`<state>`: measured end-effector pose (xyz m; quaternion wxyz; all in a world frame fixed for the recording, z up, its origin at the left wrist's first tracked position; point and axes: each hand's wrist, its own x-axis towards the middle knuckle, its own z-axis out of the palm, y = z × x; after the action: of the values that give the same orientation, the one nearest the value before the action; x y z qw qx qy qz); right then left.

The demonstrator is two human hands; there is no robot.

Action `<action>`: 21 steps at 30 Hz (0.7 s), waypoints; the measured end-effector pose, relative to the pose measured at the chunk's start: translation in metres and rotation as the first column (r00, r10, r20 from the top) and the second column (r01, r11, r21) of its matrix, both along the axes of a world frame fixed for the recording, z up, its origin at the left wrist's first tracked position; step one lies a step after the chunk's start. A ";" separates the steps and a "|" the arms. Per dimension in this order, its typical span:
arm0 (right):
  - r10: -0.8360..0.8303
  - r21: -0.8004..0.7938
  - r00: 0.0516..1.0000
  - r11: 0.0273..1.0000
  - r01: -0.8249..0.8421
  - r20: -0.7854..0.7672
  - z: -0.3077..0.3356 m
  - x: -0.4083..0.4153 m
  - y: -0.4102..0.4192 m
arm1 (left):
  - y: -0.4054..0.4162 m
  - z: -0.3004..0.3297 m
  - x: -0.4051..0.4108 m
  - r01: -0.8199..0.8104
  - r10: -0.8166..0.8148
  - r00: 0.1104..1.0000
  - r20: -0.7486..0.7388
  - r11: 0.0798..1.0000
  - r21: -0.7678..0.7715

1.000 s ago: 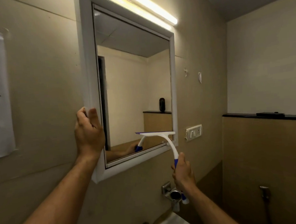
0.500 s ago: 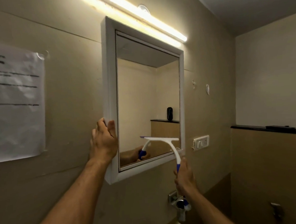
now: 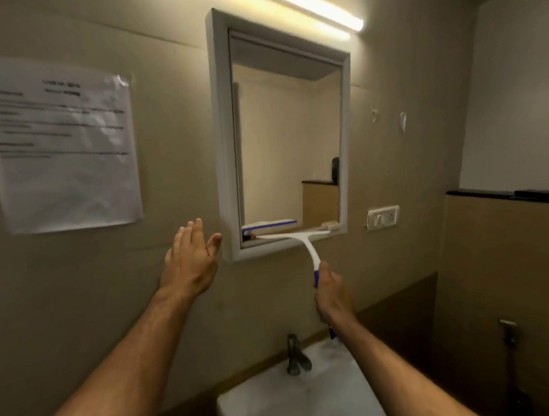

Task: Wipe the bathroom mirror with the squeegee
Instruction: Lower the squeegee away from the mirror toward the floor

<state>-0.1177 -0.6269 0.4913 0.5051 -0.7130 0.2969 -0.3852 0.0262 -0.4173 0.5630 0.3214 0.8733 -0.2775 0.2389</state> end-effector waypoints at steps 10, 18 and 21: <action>0.171 0.090 0.980 0.983 -0.162 -0.102 -0.116 -0.025 0.171 | 0.169 -0.164 -0.054 -0.139 0.180 0.976 -0.124 0.949 0.284; 0.421 0.266 0.825 0.903 -0.338 -0.377 -0.260 -0.010 0.310 | 0.316 -0.326 -0.063 -0.192 0.369 0.890 -0.267 0.835 0.516; 0.433 0.310 0.776 0.897 -0.317 -0.459 -0.306 0.000 0.353 | 0.368 -0.368 -0.059 -0.185 0.404 0.851 -0.337 0.830 0.526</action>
<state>-0.1175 -0.2744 0.1849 0.5472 -0.7757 0.3125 -0.0360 -0.0330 -0.0494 0.1948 0.1092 0.9882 -0.1069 0.0107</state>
